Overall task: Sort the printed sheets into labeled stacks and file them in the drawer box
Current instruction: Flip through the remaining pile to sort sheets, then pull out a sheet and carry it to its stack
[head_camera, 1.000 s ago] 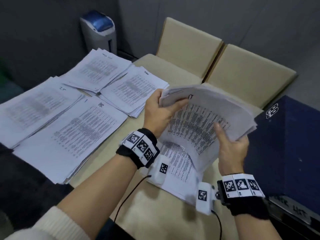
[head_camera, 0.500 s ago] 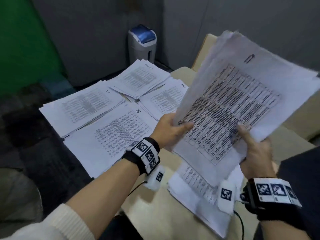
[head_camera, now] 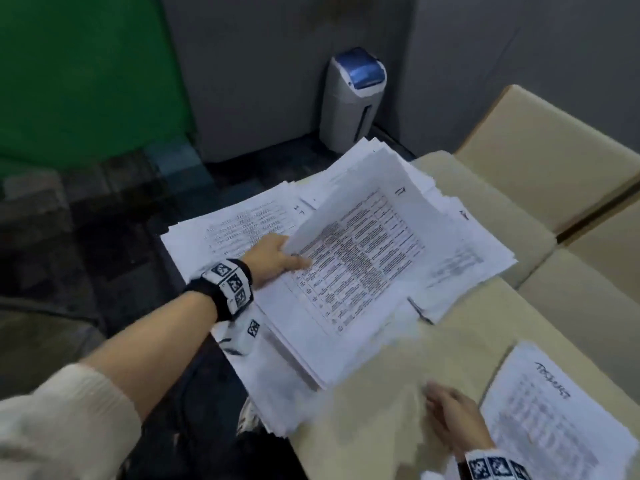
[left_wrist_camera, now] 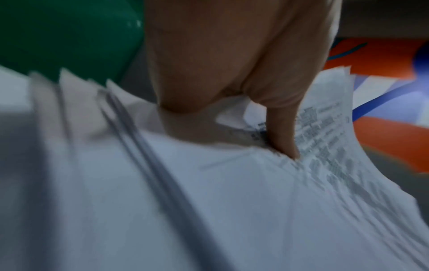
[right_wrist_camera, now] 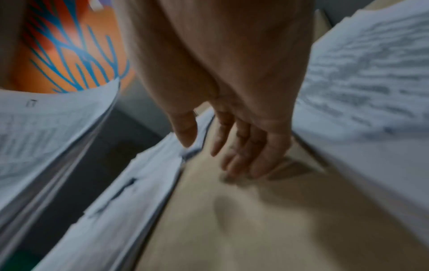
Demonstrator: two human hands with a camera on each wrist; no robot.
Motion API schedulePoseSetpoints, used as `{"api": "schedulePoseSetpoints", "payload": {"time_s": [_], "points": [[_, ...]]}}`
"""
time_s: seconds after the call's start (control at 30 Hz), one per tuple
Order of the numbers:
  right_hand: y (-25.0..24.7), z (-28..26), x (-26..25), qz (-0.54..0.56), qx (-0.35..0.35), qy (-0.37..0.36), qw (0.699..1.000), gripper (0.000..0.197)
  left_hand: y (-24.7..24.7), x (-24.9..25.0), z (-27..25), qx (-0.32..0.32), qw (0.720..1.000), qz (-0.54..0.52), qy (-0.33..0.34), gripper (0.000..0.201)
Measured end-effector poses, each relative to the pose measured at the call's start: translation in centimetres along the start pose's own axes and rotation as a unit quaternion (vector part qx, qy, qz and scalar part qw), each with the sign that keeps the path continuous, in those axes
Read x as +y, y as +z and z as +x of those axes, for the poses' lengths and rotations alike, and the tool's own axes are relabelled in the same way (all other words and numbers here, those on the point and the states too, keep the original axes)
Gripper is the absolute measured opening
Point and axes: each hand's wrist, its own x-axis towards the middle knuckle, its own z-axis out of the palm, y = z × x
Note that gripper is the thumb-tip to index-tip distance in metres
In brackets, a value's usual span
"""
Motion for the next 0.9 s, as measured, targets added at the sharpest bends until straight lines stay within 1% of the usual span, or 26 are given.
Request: {"api": "schedulePoseSetpoints", "payload": {"time_s": [0.03, 0.07, 0.1, 0.13, 0.17, 0.2, 0.23, 0.27, 0.33, 0.4, 0.47, 0.5, 0.53, 0.57, 0.6, 0.67, 0.73, 0.8, 0.83, 0.9], "points": [[0.9, 0.4, 0.4, -0.040, 0.013, 0.015, 0.999, 0.028, -3.3, -0.3, 0.8, 0.007, 0.999, 0.049, -0.016, 0.021], [1.7, 0.6, 0.2, -0.069, 0.031, 0.019, 0.997, 0.026, -6.5, -0.7, 1.8, 0.019, 0.994, 0.100, -0.031, 0.017], [2.5, 0.4, -0.6, -0.096, 0.043, 0.021, 0.994, 0.022, -9.6, -1.3, 3.1, 0.025, 0.989, 0.139, -0.043, 0.019], [3.3, 0.1, -1.7, -0.119, 0.048, 0.022, 0.991, 0.019, -12.2, -2.0, 4.2, 0.025, 0.983, 0.174, -0.053, 0.027], [3.9, -0.2, -2.6, -0.133, 0.050, 0.021, 0.990, 0.016, -14.3, -2.8, 5.4, 0.024, 0.974, 0.215, -0.064, 0.040], [4.3, -0.4, -3.3, -0.137, 0.056, 0.024, 0.989, 0.015, -15.9, -3.4, 6.5, 0.017, 0.965, 0.252, -0.074, 0.048], [4.8, -0.7, -3.8, -0.144, 0.054, 0.019, 0.988, 0.014, -17.0, -4.0, 7.5, 0.012, 0.958, 0.273, -0.087, 0.048], [5.1, -1.0, -4.3, -0.150, 0.057, 0.013, 0.987, 0.015, -17.7, -4.1, 8.1, 0.011, 0.953, 0.288, -0.096, 0.041], [5.3, -0.3, -3.8, -0.149, 0.079, 0.034, 0.985, 0.016, -18.6, -4.2, 9.6, 0.036, 0.937, 0.336, -0.094, 0.029], [5.4, 0.0, -3.0, -0.137, 0.093, 0.055, 0.985, 0.019, -18.4, -4.2, 10.9, 0.065, 0.907, 0.407, -0.088, 0.026], [4.4, 1.8, -1.0, -0.144, 0.087, 0.066, 0.984, 0.034, -17.4, -4.6, 12.2, 0.104, 0.868, 0.474, -0.103, 0.033], [3.7, 2.8, 0.1, -0.137, 0.086, 0.070, 0.984, 0.035, -16.6, -4.8, 12.7, 0.130, 0.848, 0.499, -0.121, 0.039], [3.2, 3.2, 0.6, -0.127, 0.094, 0.070, 0.985, 0.032, -15.5, -4.7, 13.2, 0.160, 0.833, 0.514, -0.128, 0.047], [3.3, 2.9, 0.2, -0.115, 0.095, 0.063, 0.987, 0.025, -14.3, -4.2, 13.5, 0.185, 0.825, 0.521, -0.117, 0.053], [3.3, 2.3, -0.5, -0.113, 0.099, 0.056, 0.987, 0.019, -12.7, -3.5, 13.8, 0.199, 0.824, 0.523, -0.084, 0.054], [3.3, 1.5, -2.0, -0.106, 0.112, 0.035, 0.987, 0.015, -9.4, -2.0, 13.9, 0.193, 0.840, 0.507, -0.010, 0.047], [2.1, 0.8, -2.3, -0.070, 0.134, 0.007, 0.988, 0.011, -4.6, -0.2, 13.2, 0.149, 0.870, 0.466, 0.069, 0.035], [0.6, 0.0, -2.6, -0.010, 0.151, -0.026, 0.988, 0.009, 1.1, 1.0, 12.0, 0.074, 0.901, 0.407, 0.132, 0.029], [-0.3, -0.6, -2.7, 0.021, 0.156, -0.047, 0.986, 0.007, 4.1, 1.3, 11.0, 0.032, 0.913, 0.379, 0.151, 0.026], [-2.7, -1.6, -2.6, 0.042, 0.170, -0.076, 0.982, 0.005, 10.4, 1.6, 9.0, -0.040, 0.924, 0.343, 0.166, 0.023]]}}
